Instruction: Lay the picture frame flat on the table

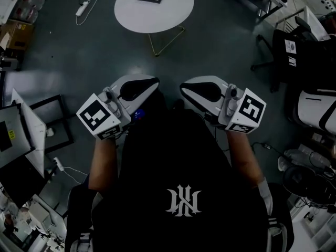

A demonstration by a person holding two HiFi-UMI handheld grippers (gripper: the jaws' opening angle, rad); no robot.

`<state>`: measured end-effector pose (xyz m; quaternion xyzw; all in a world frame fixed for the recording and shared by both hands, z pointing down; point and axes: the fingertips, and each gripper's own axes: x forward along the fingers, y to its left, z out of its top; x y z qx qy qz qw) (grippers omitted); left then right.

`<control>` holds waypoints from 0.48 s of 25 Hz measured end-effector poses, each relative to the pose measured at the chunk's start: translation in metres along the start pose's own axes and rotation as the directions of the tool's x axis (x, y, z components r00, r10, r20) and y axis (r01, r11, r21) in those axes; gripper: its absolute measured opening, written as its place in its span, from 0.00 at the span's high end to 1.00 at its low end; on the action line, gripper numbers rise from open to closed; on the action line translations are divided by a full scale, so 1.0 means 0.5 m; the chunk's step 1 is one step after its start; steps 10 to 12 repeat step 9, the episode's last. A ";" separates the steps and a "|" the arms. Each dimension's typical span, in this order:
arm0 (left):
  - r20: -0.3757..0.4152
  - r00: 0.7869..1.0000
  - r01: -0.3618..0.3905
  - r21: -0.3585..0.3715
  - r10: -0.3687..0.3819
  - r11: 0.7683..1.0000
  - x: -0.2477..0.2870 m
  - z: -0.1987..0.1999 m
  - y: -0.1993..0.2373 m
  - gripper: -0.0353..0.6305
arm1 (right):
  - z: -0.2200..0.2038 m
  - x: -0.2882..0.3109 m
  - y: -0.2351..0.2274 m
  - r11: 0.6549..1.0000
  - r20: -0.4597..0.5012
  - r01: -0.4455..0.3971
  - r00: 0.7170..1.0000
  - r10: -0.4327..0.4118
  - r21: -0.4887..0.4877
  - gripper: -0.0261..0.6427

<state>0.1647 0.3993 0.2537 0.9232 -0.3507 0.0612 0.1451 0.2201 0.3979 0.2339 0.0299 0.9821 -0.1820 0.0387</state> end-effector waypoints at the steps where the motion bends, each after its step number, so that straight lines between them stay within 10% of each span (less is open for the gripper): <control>1: -0.002 1.000 0.000 -0.002 0.000 1.000 0.001 -0.005 -0.006 0.94 | -0.005 -0.003 0.004 1.000 -0.006 -0.002 1.000 0.002 0.001 0.96; 12: 0.015 1.000 0.011 -0.010 -0.011 1.000 0.052 -0.008 -0.058 0.94 | -0.020 -0.064 0.021 1.000 -0.015 -0.014 1.000 0.014 0.007 0.96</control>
